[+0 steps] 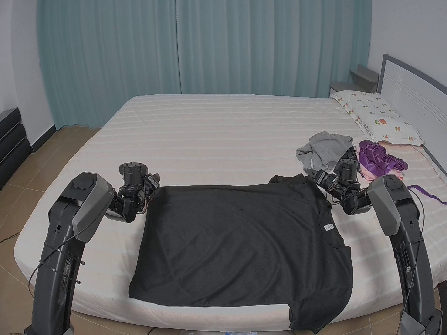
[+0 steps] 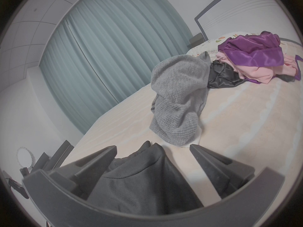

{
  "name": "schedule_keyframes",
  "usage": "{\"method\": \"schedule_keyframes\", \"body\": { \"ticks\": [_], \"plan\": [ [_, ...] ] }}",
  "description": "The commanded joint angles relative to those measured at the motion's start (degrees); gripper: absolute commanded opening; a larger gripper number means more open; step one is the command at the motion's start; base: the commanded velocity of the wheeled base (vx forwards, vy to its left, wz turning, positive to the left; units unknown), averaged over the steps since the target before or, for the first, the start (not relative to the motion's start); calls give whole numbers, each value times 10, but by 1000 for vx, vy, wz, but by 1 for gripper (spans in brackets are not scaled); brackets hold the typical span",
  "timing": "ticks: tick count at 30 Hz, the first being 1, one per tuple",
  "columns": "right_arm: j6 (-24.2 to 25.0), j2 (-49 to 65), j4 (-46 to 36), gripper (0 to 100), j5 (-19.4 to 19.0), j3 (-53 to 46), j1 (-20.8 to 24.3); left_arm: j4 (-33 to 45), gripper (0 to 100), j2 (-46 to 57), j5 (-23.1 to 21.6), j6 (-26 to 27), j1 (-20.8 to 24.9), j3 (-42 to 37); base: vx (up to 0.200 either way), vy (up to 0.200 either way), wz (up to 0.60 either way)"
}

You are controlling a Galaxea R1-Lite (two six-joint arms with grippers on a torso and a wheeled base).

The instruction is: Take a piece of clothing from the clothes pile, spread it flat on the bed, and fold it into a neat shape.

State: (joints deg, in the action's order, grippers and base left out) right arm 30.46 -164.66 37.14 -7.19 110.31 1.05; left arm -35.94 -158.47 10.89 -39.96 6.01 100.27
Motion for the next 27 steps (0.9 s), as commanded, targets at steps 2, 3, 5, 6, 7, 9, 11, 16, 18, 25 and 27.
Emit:
{"method": "schedule_keyframes", "body": {
  "ticks": [2, 3, 5, 6, 7, 9, 11, 16, 18, 25, 27],
  "plan": [
    [8, 92, 6, 100, -6, -100, -22, -1, 100, 31, 7, 0, -6, -32, 0, 0, 0],
    [13, 128, 6, 100, -10, -155, -26, -3, 100, 54, 8, 0, -7, -68, 0, 0, 0],
    [16, 186, 15, 100, -30, -249, -31, -10, 100, 103, 5, -3, -9, -134, 0, 0, 0],
    [17, 210, 23, 100, -44, -291, -32, -12, 100, 126, 1, -6, -9, -163, 0, 0, 0],
    [21, 239, 35, 100, -58, -341, -32, -14, 100, 151, -2, -6, -9, -194, 0, 0, 0],
    [34, 280, 51, 100, -74, -410, -32, -17, 100, 185, -4, -7, -9, -242, 0, 0, 0],
    [74, 343, 68, 100, -85, -511, -32, -23, 100, 237, -7, -13, -6, -324, 0, 0, 0],
    [107, 441, 95, 100, -96, -687, -30, -63, 100, 323, -37, -67, 7, -485, 0, 0, 0],
    [107, 478, 122, 100, -112, -760, -29, -92, 100, 353, -41, -71, 19, -557, 0, 0, 0],
    [106, 527, 181, 100, -117, -880, -13, -142, 100, 396, -41, -77, 59, -694, 0, 0, 0],
    [108, 518, 210, 100, -128, -929, -12, -145, 100, 402, -41, -102, 81, -737, 0, 0, 0]
  ]
}}
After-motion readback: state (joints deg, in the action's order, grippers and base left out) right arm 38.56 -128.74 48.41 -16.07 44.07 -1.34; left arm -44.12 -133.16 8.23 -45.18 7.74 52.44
